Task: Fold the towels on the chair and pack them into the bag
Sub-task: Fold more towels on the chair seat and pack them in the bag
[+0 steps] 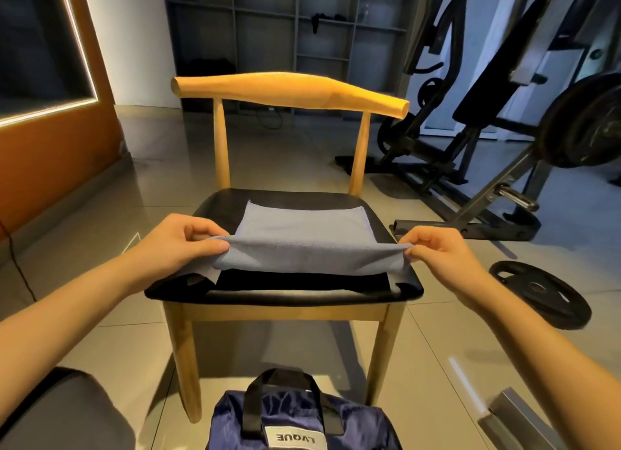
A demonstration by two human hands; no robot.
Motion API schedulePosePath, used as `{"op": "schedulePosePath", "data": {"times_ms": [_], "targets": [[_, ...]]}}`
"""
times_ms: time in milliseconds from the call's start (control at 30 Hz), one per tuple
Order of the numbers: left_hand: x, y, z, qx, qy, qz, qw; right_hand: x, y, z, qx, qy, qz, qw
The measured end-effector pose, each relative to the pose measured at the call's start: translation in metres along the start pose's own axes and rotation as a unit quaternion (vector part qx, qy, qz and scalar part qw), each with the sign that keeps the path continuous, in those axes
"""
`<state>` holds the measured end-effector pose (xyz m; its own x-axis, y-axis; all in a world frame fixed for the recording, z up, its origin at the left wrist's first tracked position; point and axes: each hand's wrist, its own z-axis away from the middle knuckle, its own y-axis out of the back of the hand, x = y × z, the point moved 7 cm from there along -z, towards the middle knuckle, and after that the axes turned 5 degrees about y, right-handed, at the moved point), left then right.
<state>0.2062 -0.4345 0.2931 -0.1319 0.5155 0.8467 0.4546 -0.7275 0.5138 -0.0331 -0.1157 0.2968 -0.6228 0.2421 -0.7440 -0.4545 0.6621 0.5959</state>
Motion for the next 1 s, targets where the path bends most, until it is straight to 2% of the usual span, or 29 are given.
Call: {"op": "schedulePosePath", "data": {"times_ms": [167, 300, 367, 500, 567, 667, 833, 1000], "targets": [[-0.006, 0.005, -0.011, -0.047, 0.035, 0.066, 0.996, -0.006, 0.003, -0.010, -0.060, -0.028, -0.095, 0.993], [0.002, 0.007, -0.031, -0.023, 0.042, 0.133, 0.990, -0.007, 0.004, -0.025, -0.077, -0.037, -0.148, 0.985], [0.006, 0.010, -0.048, 0.016, 0.054, 0.163, 0.985, -0.004, 0.005, -0.038, -0.054, -0.046, -0.181, 0.981], [0.001, 0.012, -0.090, 0.077, 0.108, 0.141, 0.981, 0.015, 0.003, -0.072, 0.046, -0.115, -0.244, 0.962], [-0.006, 0.010, -0.111, 0.102, 0.138, 0.145, 0.974, 0.027, -0.002, -0.089, 0.087, -0.160, -0.233, 0.955], [-0.024, -0.002, -0.137, 0.128, 0.164, 0.140, 0.968, 0.042, -0.018, -0.109, 0.100, -0.202, -0.191, 0.955], [-0.065, -0.023, -0.157, 0.115, 0.219, 0.055, 0.967, 0.068, -0.037, -0.122, 0.044, -0.267, -0.060, 0.961], [-0.077, -0.020, -0.168, 0.092, 0.223, 0.012, 0.970, 0.086, -0.033, -0.132, 0.026, -0.278, -0.016, 0.960]]}}
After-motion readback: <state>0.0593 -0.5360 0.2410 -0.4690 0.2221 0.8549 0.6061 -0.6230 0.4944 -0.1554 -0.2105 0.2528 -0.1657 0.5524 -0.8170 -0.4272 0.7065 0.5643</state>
